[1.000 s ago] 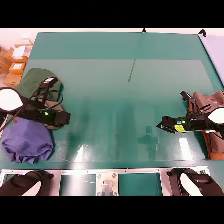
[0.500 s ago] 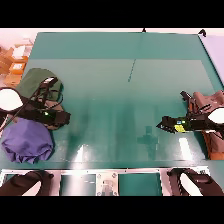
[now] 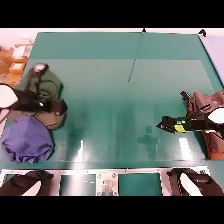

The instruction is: Fold the shirts.

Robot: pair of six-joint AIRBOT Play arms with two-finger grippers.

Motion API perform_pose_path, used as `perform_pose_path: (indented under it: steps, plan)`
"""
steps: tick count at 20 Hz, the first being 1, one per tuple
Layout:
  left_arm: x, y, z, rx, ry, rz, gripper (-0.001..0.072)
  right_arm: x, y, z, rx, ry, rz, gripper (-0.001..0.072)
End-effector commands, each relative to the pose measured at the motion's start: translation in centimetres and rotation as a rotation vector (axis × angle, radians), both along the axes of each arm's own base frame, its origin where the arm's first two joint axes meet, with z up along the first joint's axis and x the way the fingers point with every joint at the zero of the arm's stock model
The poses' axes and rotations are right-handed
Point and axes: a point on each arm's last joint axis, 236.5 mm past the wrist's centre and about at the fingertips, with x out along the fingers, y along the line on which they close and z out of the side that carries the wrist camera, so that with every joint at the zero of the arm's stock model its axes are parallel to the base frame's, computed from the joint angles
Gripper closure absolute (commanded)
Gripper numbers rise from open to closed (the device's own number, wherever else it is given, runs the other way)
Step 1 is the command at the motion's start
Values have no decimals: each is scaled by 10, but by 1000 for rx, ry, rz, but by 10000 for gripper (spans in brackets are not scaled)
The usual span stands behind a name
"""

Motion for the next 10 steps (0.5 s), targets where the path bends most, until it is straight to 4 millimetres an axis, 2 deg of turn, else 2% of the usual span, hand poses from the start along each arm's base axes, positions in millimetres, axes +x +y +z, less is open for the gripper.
perform_pose_path:
  steps: [1,2,5,8,10]
  plan:
    - [65,80,40,186,-245,160,26,1,0,0,-1,-4,-2,695]
    - [77,99,30,207,-227,187,-13,4,-1,1,-2,-17,-10,695]
    - [127,144,-18,267,-198,209,-13,7,0,2,3,-26,-16,694]
    - [179,168,-70,298,-197,194,-13,7,0,2,2,-28,-16,695]
    - [201,176,-114,316,-126,161,-13,7,-1,2,1,-28,-17,681]
